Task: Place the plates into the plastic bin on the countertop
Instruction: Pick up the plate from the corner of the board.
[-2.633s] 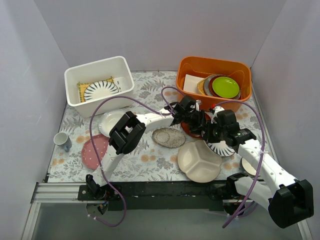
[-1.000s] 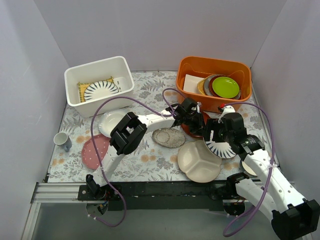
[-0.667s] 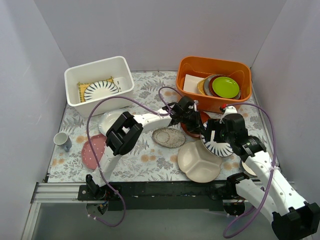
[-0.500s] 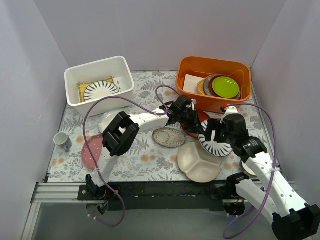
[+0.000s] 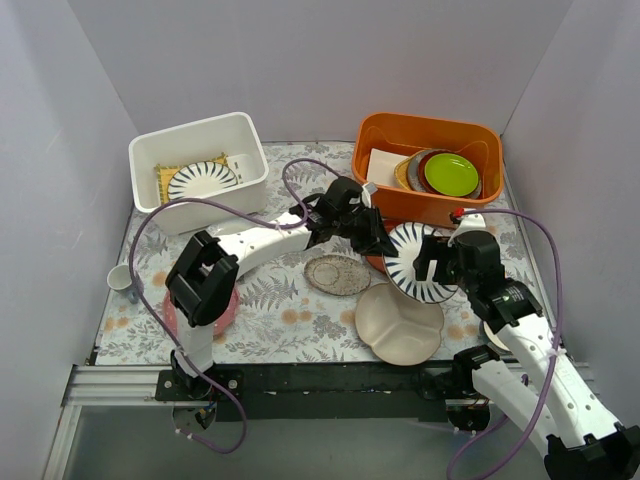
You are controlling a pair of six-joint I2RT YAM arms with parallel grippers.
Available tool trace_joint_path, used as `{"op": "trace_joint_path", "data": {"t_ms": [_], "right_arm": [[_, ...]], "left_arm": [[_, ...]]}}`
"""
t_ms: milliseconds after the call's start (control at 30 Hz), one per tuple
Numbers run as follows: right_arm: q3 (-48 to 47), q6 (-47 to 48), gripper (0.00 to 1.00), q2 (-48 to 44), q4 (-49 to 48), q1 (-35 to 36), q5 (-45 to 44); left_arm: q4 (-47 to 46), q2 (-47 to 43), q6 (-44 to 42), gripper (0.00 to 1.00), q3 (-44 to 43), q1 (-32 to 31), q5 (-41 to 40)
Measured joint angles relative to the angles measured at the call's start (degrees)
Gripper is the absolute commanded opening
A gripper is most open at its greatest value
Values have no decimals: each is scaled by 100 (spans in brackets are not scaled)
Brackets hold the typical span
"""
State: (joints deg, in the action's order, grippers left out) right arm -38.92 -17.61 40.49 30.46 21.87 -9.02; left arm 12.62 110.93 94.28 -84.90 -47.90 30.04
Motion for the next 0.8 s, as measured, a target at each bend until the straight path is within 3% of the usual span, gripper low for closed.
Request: {"op": "trace_joint_path", "data": {"t_ms": [800], "right_arm": [[2,-66,88,-931,109,0,-901]], "left_arm": [[1491,-1397,-732,0,474,1054,-127]]}}
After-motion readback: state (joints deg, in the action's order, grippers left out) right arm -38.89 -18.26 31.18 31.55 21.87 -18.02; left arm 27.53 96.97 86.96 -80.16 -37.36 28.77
